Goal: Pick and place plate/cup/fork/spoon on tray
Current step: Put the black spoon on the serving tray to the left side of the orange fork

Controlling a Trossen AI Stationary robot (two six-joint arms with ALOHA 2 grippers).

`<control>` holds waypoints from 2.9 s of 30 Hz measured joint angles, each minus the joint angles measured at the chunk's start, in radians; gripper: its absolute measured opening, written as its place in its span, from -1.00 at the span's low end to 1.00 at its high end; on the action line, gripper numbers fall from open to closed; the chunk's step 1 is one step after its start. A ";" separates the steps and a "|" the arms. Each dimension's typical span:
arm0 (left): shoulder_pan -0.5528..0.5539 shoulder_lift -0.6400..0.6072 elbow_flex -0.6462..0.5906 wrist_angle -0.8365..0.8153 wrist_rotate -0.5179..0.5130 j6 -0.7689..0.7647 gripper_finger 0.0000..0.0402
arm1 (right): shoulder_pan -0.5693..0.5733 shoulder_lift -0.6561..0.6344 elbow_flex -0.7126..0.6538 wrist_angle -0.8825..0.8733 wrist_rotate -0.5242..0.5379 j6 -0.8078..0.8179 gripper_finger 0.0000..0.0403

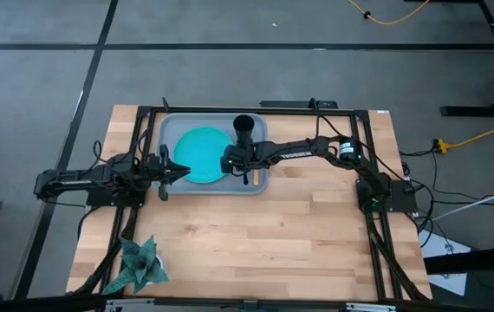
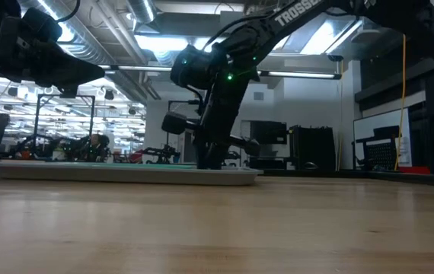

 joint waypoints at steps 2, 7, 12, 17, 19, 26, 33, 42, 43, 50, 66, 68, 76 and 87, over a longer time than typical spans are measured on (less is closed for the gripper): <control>0.000 0.000 0.000 0.000 0.000 0.000 -0.79 | 0.000 0.003 0.000 0.002 0.000 -0.001 -0.97; 0.000 0.000 0.000 0.000 0.000 0.000 -0.79 | -0.007 0.009 0.000 0.005 -0.002 -0.001 -0.97; 0.000 0.000 0.000 0.000 0.000 0.000 -0.79 | -0.008 0.009 0.000 0.002 0.024 -0.001 -0.96; 0.000 0.000 0.000 0.000 0.000 0.000 -0.79 | -0.009 0.009 0.000 -0.004 0.029 -0.001 -0.98; 0.000 0.000 0.000 0.000 0.000 0.000 -0.79 | -0.009 0.009 0.000 -0.019 0.039 0.001 -0.98; 0.000 0.000 0.000 0.000 0.000 0.000 -0.79 | -0.009 0.009 0.000 -0.049 0.062 0.026 -0.97; 0.000 0.000 0.000 0.000 0.000 0.000 -0.79 | -0.018 0.009 0.000 -0.050 0.082 0.027 -0.97; 0.000 0.000 0.000 0.000 0.000 0.000 -0.79 | -0.026 0.009 0.000 -0.028 0.096 0.021 -0.98; 0.000 0.000 0.000 0.000 0.000 0.000 -0.79 | -0.028 0.009 0.000 -0.028 0.096 0.021 -0.98; 0.000 0.000 0.000 0.000 0.000 0.000 -0.79 | -0.030 0.009 0.008 -0.023 0.122 0.017 -0.97; 0.000 0.000 0.000 0.000 0.000 0.000 -0.79 | -0.054 0.007 0.046 0.008 0.118 -0.090 -0.98; 0.000 0.000 0.000 0.000 0.000 0.000 -0.79 | -0.057 0.007 0.046 0.028 0.112 -0.108 -0.98; 0.000 0.000 0.000 0.000 0.000 0.000 -0.79 | -0.072 0.029 0.048 0.060 0.113 -0.134 -0.98; 0.000 0.000 0.000 0.000 0.000 0.000 -0.79 | -0.084 0.047 0.048 0.079 0.121 -0.146 -0.98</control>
